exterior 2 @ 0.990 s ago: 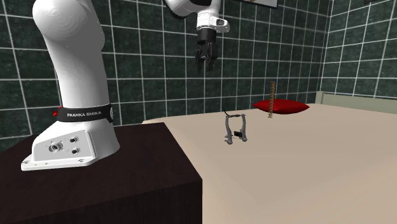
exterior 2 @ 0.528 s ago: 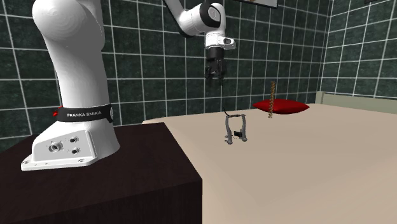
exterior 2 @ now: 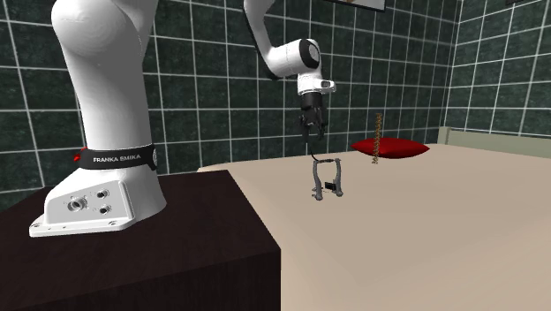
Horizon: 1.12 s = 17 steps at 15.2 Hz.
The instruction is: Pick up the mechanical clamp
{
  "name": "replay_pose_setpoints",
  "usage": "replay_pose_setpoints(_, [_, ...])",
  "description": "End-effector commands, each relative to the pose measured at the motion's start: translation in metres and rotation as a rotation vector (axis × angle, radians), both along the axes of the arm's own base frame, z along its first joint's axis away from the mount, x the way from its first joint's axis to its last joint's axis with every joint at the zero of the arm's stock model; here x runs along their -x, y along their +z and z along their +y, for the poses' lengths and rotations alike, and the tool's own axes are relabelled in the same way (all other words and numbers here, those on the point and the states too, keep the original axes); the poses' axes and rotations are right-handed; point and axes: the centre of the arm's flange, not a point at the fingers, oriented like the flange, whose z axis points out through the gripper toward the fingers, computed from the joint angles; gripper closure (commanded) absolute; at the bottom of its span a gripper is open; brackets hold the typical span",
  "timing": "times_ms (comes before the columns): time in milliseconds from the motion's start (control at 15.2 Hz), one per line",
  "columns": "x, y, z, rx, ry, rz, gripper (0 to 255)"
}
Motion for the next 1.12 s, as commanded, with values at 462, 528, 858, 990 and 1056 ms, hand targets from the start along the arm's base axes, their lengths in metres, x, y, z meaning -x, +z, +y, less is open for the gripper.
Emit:
replay_pose_setpoints(462, [-0.063,-0.075,0.030,0.084,-0.003,-0.042,0])
replay_pose_setpoints(528, [-0.063,-0.080,0.030,0.084,-0.003,-0.042,0])
replay_pose_setpoints(858, [-0.063,-0.109,0.030,0.084,-0.003,-0.042,0])
replay_pose_setpoints(990, [-0.063,-0.109,0.030,0.084,-0.003,-0.042,0])
replay_pose_setpoints(1056, [-0.063,-0.110,0.029,0.084,-0.003,-0.042,255])
